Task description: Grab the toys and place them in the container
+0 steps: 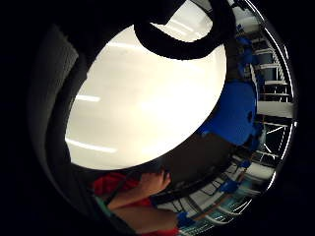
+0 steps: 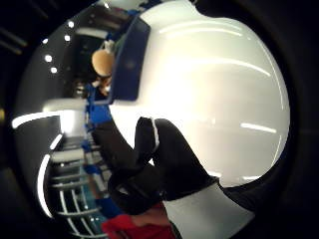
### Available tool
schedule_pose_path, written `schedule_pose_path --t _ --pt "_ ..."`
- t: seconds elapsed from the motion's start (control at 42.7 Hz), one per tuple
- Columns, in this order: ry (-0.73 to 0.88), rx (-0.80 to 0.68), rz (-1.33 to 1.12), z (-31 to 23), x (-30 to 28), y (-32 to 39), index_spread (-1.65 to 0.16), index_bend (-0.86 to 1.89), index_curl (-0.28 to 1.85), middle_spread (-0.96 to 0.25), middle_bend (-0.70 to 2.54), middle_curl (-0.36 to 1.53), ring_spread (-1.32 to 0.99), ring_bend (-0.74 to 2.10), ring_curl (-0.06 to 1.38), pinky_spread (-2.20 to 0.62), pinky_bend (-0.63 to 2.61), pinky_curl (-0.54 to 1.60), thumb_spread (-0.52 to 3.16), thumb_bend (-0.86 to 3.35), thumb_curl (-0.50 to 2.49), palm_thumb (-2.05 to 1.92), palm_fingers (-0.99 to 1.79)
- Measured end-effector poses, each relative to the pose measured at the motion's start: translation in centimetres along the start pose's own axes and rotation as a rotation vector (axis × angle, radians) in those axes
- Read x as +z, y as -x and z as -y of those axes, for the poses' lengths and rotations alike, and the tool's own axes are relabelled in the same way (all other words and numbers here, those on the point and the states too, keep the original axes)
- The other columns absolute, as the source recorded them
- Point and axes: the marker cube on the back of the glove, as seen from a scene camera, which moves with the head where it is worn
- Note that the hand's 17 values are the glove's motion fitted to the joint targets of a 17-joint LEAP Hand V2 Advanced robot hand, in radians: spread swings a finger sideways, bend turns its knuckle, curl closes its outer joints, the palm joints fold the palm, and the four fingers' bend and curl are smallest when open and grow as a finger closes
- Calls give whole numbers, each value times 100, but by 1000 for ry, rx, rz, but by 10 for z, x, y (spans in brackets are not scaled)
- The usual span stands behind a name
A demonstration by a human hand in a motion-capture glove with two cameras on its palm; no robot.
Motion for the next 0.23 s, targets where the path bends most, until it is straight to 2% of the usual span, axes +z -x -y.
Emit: schedule_pose_path --t 0.234 --pt "-10 -7 -5 -1 -3 4 -33 17 32 -4 16 29 -1 18 31 8 68 33 120 -4 20 -5 -8"
